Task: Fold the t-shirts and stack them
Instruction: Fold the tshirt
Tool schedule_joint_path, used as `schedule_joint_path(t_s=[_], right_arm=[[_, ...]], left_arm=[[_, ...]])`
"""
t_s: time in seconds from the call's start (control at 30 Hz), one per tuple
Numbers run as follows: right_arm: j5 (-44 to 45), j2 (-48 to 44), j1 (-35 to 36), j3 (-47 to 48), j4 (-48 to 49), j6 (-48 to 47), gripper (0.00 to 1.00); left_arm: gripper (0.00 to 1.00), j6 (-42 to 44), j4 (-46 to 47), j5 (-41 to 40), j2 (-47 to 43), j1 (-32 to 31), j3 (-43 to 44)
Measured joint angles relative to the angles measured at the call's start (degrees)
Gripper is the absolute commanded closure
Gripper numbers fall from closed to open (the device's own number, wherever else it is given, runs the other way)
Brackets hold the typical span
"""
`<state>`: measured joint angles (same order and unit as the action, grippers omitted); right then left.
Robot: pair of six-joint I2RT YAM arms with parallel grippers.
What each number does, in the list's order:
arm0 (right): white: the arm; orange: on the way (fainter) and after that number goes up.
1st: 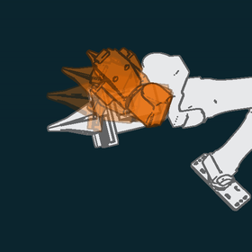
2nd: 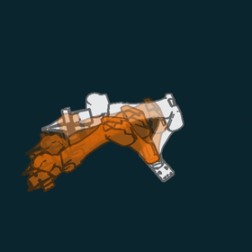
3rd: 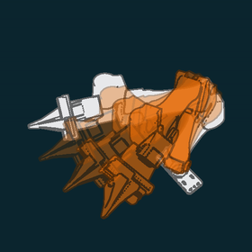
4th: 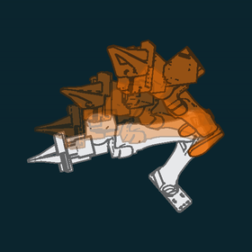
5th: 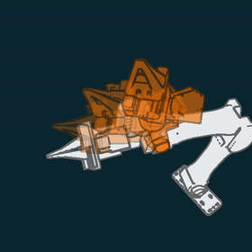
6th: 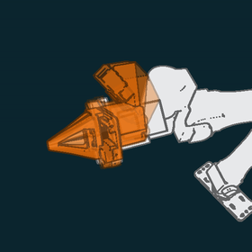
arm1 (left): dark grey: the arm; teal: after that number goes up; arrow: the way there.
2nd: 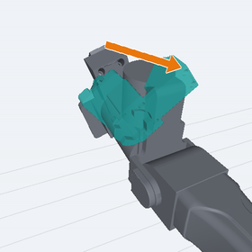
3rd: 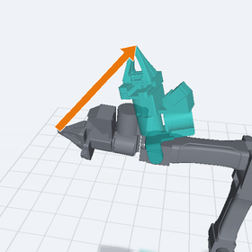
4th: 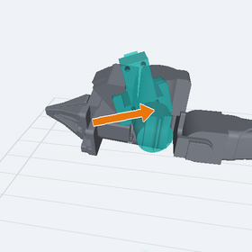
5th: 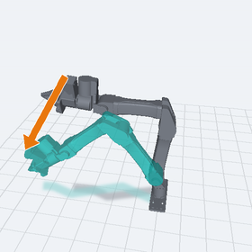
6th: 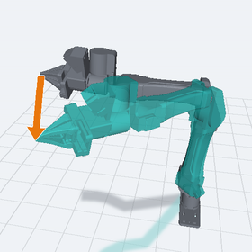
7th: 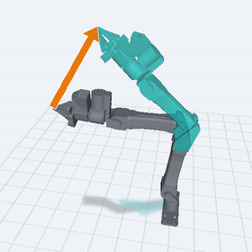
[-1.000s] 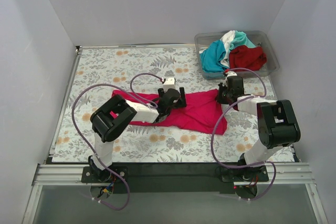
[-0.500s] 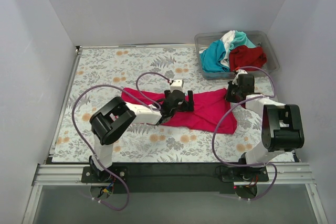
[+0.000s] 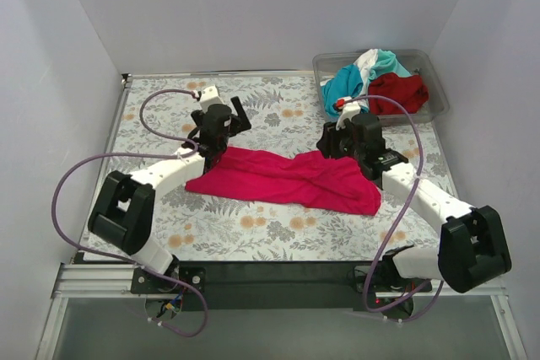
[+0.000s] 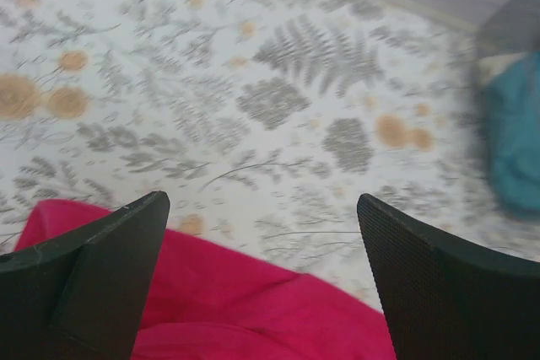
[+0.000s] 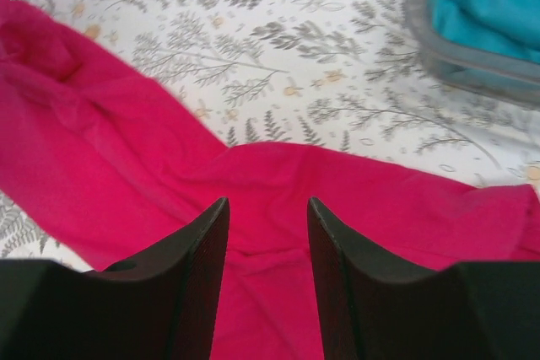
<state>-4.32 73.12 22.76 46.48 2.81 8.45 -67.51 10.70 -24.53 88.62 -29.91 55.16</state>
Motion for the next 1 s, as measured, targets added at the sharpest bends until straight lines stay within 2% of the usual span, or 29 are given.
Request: schedule_joint_path(t_s=[0.1, 0.33, 0.4, 0.63, 1.0], right_arm=[[0.33, 1.46, 2.82, 0.0, -0.13, 0.37, 0.61], [1.57, 3.15, 4.94, -0.83, -1.11, 0.85, 0.59], [1.81, 3.15, 5.49, -1.2, -1.29, 0.87, 0.59], [2.89, 3.04, 6.19, -1.44, -1.53, 1.07, 0.57], [3.13, 2.99, 6.21, -2.4, -1.66, 1.09, 0.57]], left_arm=[[0.14, 1.07, -3.39, -0.94, 5.38, 3.26, 0.63], [0.18, 3.04, -11.85, -2.4, 15.28, 4.66, 2.19], [0.2, 3.63, -13.31, -3.15, 16.06, 4.74, 3.5], [0.42, 4.85, -14.34, -5.7, 16.22, 5.07, 5.73], [0.45, 5.09, -16.74, -6.19, 17.16, 5.07, 5.44]])
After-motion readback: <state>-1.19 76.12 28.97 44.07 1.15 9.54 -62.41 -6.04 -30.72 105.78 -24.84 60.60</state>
